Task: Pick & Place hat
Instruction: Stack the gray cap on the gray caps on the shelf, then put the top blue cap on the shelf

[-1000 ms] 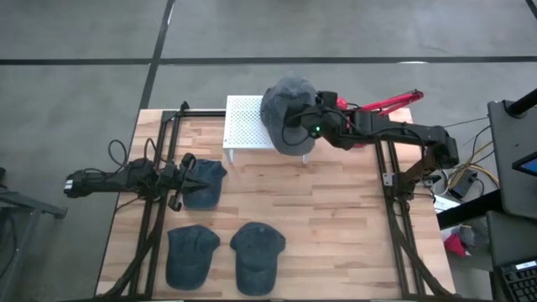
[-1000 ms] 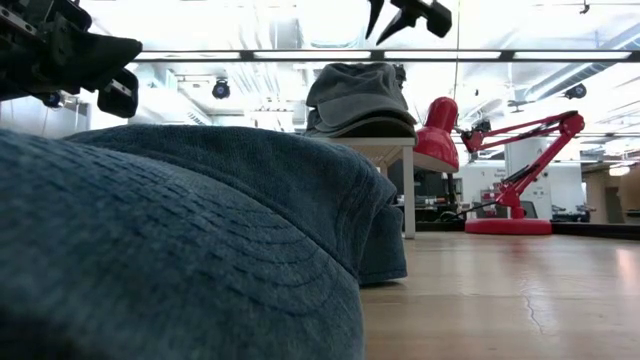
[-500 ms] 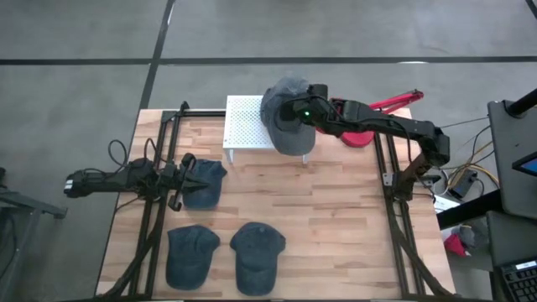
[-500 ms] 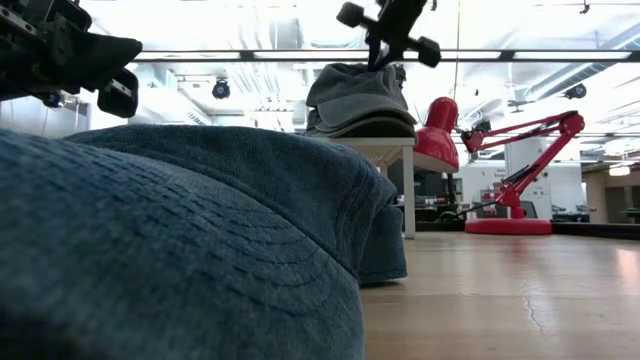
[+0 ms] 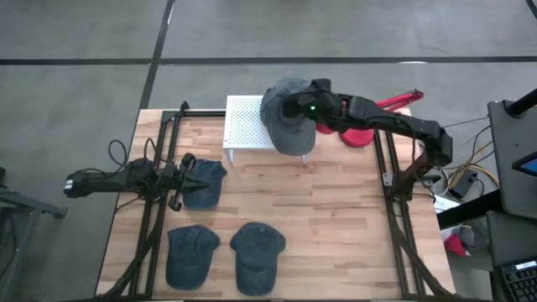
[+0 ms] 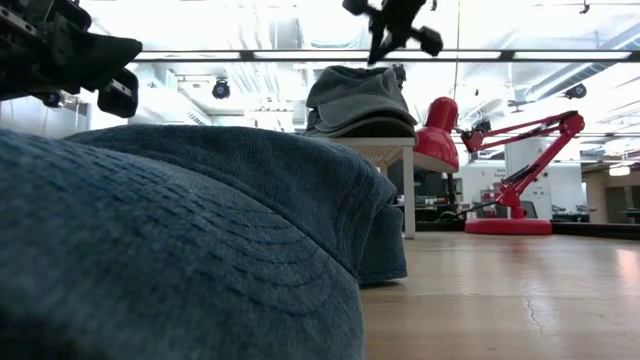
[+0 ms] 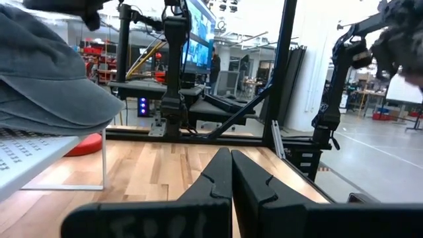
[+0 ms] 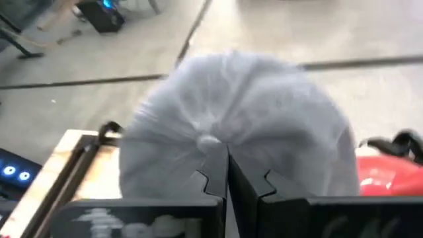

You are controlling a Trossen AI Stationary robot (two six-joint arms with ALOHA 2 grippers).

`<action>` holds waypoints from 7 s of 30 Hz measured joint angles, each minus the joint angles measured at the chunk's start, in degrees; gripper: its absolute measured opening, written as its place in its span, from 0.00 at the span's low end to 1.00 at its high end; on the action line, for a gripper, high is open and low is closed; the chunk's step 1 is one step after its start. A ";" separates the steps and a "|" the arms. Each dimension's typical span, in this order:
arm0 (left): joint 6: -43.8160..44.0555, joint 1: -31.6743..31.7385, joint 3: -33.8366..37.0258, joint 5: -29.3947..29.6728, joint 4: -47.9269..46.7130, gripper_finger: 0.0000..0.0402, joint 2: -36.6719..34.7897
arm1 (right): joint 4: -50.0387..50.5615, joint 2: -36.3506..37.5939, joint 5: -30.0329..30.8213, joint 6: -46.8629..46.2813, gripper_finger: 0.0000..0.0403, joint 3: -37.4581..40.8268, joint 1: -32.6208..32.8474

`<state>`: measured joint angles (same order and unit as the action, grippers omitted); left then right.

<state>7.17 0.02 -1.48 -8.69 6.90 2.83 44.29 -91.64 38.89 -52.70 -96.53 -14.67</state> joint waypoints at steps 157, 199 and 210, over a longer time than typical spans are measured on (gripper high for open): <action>56.60 -0.16 -47.12 14.43 -67.07 0.00 54.40 | -28.24 91.58 -9.12 19.95 0.02 83.79 28.32; 66.52 0.05 -38.66 18.96 -68.08 0.03 54.40 | -29.59 91.52 -8.90 20.31 0.02 84.32 28.36; 66.61 1.19 -38.62 23.41 -66.20 0.43 54.43 | -29.59 91.52 -8.90 20.32 0.02 84.34 28.36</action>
<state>73.78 1.21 -40.10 14.72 -59.30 57.26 14.70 -0.12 29.99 -32.38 -12.19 13.69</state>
